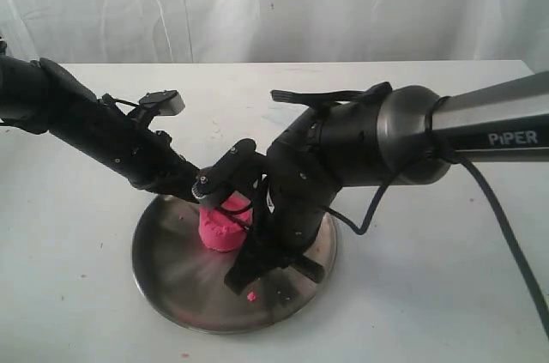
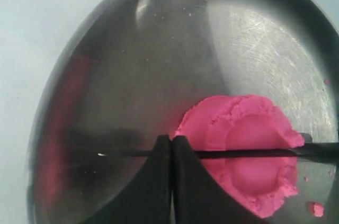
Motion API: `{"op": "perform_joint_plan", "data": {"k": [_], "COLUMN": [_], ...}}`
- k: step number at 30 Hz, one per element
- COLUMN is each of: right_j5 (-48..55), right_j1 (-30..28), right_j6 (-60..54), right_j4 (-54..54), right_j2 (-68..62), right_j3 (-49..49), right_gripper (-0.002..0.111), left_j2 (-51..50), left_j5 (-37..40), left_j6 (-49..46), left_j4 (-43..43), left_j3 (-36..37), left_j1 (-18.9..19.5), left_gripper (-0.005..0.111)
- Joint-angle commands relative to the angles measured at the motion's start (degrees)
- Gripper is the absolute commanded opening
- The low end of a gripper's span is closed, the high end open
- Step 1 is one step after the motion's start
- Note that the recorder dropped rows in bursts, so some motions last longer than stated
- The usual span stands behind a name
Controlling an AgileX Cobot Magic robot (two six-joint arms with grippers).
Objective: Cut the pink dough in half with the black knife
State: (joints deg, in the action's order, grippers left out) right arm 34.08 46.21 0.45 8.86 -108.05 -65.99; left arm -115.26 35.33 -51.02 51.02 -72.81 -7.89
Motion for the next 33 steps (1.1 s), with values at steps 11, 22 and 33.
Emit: {"op": "perform_joint_plan", "data": {"k": [11,22,33], "right_j5": [0.55,0.33,0.59], "right_j1": [0.0,0.0,0.0], "right_j6": [-0.45,-0.45,-0.45], "right_j4": [0.15,0.15,0.15], "right_j2": [-2.14,-1.23,1.61], "right_j3": [0.42,0.19,-0.24], "right_gripper": [0.007,0.007,0.007], "left_j2": [-0.05,-0.05,-0.18], "left_j5": [1.75,1.75,1.98], "left_j6": [0.12,0.12,0.12], "left_j4": [0.35,0.35,0.35], "left_j3": [0.06,0.06,0.19], "left_j1": [-0.22,-0.22,-0.22], "left_gripper": [0.0,0.0,0.0]}}
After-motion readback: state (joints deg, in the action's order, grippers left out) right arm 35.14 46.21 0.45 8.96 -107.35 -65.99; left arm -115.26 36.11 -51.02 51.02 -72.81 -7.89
